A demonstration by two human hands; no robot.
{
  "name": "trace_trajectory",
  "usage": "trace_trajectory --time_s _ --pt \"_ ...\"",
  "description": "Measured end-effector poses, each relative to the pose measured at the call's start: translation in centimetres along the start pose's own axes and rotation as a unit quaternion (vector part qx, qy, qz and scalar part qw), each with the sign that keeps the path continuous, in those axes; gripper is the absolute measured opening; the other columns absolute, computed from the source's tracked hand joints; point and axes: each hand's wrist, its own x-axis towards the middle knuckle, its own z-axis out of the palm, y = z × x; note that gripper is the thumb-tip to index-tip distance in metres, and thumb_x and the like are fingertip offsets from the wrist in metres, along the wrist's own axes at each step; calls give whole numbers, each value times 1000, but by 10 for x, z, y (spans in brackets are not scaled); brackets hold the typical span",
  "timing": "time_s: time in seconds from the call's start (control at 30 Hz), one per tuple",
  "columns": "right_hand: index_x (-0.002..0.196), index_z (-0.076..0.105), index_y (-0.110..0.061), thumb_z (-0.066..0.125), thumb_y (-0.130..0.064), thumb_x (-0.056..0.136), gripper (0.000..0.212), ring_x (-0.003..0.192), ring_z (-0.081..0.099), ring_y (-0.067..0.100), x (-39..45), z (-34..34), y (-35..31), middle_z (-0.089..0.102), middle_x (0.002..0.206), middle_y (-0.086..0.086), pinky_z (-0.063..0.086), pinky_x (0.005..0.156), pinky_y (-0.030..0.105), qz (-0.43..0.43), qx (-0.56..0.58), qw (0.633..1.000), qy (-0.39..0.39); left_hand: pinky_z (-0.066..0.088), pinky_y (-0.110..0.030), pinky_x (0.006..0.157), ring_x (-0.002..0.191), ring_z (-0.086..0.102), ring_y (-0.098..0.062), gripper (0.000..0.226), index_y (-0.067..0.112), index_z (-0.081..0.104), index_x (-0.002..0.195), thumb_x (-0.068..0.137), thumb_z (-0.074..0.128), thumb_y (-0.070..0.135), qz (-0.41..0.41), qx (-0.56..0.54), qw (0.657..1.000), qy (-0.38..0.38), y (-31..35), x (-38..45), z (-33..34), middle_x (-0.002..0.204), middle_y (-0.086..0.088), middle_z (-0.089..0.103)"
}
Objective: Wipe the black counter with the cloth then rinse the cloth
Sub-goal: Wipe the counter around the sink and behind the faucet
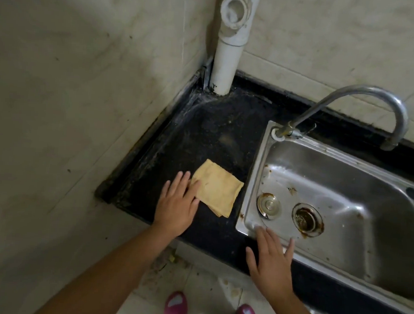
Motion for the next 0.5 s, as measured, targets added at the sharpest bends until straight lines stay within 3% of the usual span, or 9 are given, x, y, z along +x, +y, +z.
trace_trajectory --time_s 0.1,0.17,0.23,0.27,0.33,0.4,0.47,0.5 --pt "112 61 -15 38 -36 81 45 104 65 25 51 -12 -21 69 109 5 28 100 53 -83 58 995 -20 46 -57 81 106 59 -42 50 2 65 109 83 34 31 -121 -9 993 -11 -24 -25 11 115 -25 62" --pt "122 58 -18 27 -44 82 57 125 49 30 95 -19 -44 56 132 8 20 103 51 -148 66 981 -103 47 -56 81 106 58 -43 47 3 66 109 82 41 33 -167 -2 986 -11 -19 -28 13 115 -26 61" --pt "142 30 -29 7 -56 80 72 144 9 29 132 -15 -65 17 156 2 2 113 48 -194 54 959 -200 36 -55 98 124 43 -43 48 7 54 127 88 42 34 -218 -4 976 -16 -9 -22 9 134 -27 46" --pt "146 16 -33 3 -58 83 69 145 -7 26 146 -11 -72 0 157 -2 -5 114 48 -203 47 949 -236 27 -52 106 132 33 -40 51 10 44 135 93 36 36 -245 8 969 -30 -4 -18 8 142 -24 35" --pt "146 4 -34 0 -61 87 66 143 -16 24 156 5 -78 -13 156 -5 -8 114 50 -204 42 940 -271 26 -51 105 126 43 -39 56 10 54 128 88 31 41 -266 10 964 -1 -1 -15 14 136 -23 46" --pt "145 21 -28 -11 -63 84 77 143 8 28 152 12 -75 9 156 0 15 111 58 -243 2 938 -248 25 -49 97 112 56 -39 58 9 66 112 82 31 43 -251 0 967 -51 -2 -16 23 121 -23 59" --pt "132 41 -26 -6 -51 94 65 129 42 33 142 23 -64 48 140 4 43 94 57 -273 -18 934 -231 23 -48 95 111 57 -39 60 9 66 111 90 23 45 -250 -10 967 -54 -6 -18 26 120 -22 60" --pt "128 42 -29 -1 -48 96 58 125 45 33 141 29 -57 55 133 3 46 91 55 -283 -13 928 -242 22 -47 96 112 56 -39 66 9 66 112 94 14 47 -255 -13 966 -37 -7 -17 27 121 -21 59"
